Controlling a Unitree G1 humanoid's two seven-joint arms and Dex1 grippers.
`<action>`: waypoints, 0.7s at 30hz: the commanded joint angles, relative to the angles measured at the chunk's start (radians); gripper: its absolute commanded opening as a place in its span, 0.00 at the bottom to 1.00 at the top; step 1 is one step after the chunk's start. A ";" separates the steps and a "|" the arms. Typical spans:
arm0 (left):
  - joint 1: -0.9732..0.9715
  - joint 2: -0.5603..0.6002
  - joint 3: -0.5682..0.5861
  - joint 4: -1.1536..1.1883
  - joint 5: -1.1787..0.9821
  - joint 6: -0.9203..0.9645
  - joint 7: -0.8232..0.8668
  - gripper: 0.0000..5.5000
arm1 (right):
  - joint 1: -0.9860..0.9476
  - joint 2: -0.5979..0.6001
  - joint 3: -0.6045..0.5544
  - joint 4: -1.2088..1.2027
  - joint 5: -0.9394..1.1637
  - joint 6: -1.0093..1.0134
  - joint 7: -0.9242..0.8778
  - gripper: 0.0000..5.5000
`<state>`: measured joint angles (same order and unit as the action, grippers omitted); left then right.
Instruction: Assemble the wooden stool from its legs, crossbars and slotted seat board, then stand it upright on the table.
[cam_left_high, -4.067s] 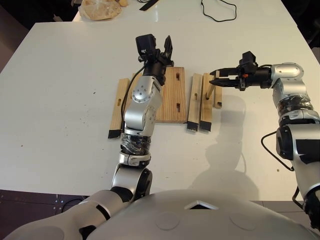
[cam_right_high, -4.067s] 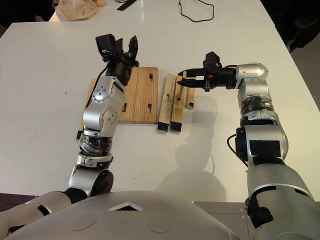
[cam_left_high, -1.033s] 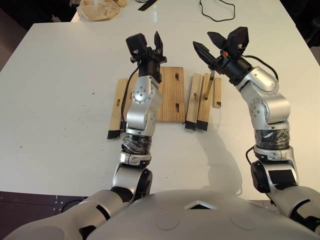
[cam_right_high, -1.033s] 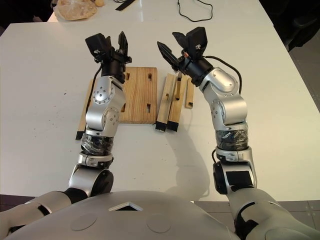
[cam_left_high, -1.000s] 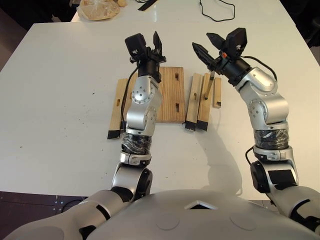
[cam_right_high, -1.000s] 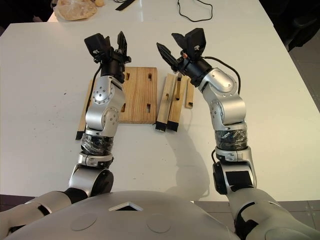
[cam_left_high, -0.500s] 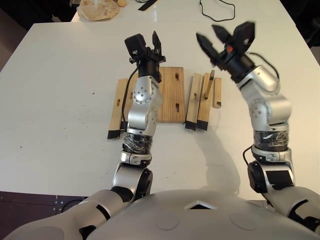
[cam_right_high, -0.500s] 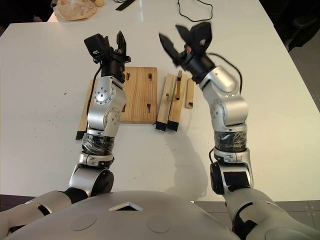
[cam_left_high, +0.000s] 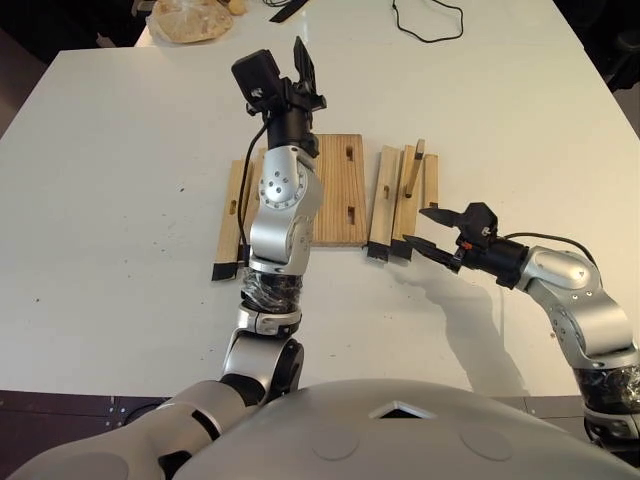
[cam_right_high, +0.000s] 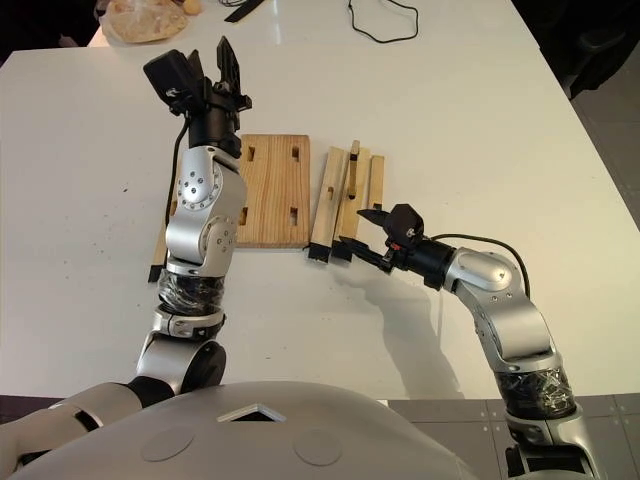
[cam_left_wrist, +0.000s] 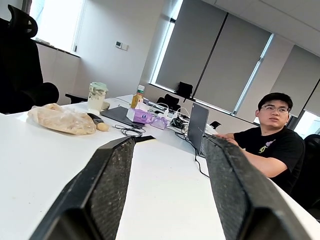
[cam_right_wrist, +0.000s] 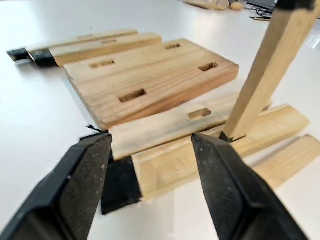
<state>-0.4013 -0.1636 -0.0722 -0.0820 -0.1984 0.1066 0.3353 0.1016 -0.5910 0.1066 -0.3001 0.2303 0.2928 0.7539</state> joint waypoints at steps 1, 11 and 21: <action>0.125 -0.103 -0.030 0.012 -0.006 -0.006 0.012 0.45 | -0.088 0.034 0.054 0.116 -0.119 -0.063 -0.066 0.53; 0.093 -0.110 -0.027 0.075 -0.018 -0.047 0.013 0.45 | -0.136 -0.011 0.040 0.238 -0.204 -0.128 -0.068 0.53; 0.079 -0.121 -0.028 0.097 -0.024 -0.086 0.033 0.45 | -0.147 0.107 -0.058 0.015 -0.027 0.172 -0.165 0.53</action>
<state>-0.4043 -0.1639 -0.0830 -0.0003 -0.2137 0.0283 0.3568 -0.0438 -0.5207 0.0681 -0.2132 0.1647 0.3624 0.6401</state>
